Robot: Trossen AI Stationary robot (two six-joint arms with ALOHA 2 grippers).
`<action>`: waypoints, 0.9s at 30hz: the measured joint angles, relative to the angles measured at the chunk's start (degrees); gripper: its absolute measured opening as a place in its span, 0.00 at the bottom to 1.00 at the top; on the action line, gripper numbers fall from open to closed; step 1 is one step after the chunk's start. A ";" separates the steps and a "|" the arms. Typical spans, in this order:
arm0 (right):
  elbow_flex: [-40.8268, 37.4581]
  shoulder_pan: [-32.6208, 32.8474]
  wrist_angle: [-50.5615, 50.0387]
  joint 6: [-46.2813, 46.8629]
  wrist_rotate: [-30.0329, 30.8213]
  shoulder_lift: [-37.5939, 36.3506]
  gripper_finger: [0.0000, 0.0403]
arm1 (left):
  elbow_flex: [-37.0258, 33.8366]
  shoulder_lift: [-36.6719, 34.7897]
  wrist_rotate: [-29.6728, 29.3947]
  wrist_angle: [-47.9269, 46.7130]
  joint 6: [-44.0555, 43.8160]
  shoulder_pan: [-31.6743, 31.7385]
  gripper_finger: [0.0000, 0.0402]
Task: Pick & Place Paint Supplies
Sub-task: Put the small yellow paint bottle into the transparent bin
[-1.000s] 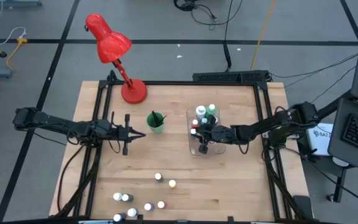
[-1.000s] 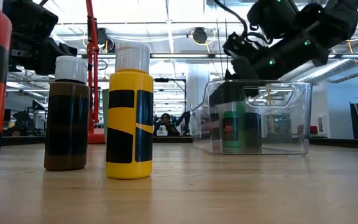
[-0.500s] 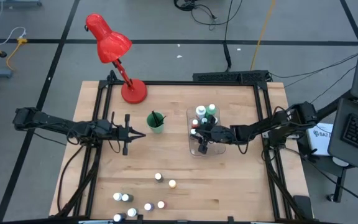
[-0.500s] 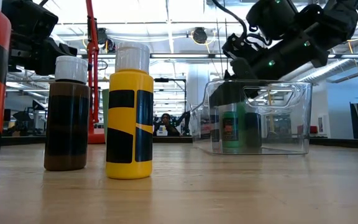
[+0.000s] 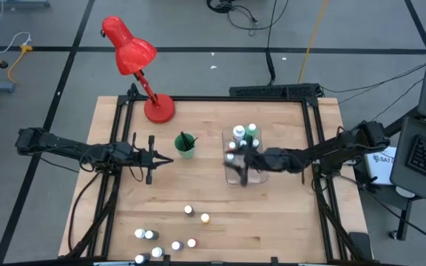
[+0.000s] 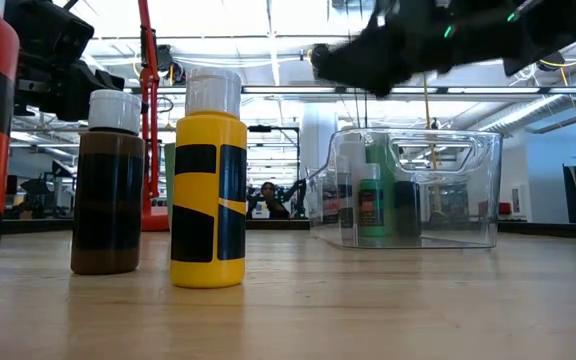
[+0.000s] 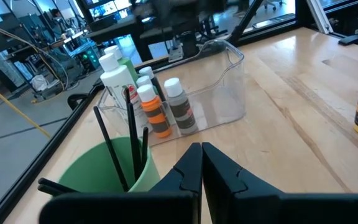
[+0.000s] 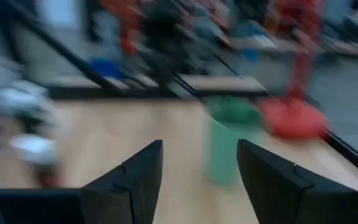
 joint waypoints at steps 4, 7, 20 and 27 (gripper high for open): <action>1.59 4.03 2.55 -0.17 -4.34 0.41 0.50 | 0.00 0.00 0.00 0.10 0.02 0.00 0.04; 5.43 7.38 -1.21 -0.13 -4.07 2.64 0.50 | 0.00 0.00 0.00 0.18 -0.04 0.00 0.04; 28.03 14.73 -18.79 2.02 -7.52 21.48 0.50 | 0.00 0.00 0.00 -0.30 -1.67 0.00 0.04; 28.90 14.77 -20.50 4.59 -11.72 25.13 0.50 | 0.00 0.00 0.00 -0.93 -1.86 0.00 0.04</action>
